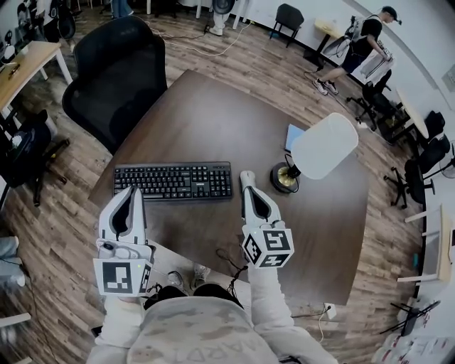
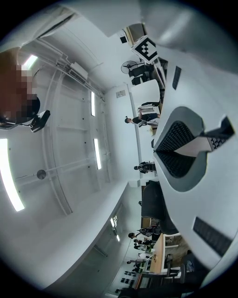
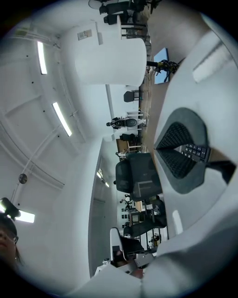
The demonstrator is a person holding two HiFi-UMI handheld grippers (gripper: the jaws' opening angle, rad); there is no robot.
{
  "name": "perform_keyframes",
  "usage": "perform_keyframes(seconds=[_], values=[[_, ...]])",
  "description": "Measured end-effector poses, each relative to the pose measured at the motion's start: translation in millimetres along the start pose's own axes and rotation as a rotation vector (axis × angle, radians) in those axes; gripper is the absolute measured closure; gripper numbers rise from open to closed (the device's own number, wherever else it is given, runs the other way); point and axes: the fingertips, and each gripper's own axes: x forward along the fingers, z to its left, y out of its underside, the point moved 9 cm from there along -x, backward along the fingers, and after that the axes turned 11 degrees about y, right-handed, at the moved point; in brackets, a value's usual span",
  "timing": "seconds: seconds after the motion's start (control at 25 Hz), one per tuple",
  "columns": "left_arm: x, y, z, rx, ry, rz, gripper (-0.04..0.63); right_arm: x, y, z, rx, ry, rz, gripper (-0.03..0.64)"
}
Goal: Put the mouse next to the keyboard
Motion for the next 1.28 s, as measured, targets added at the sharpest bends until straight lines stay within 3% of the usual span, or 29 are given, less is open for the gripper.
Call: perform_keyframes(seconds=[1.28], values=[[-72, -31, 5, 0.005, 0.069, -0.065, 0.589, -117, -71, 68, -0.073, 0.010, -0.264, 0.607]])
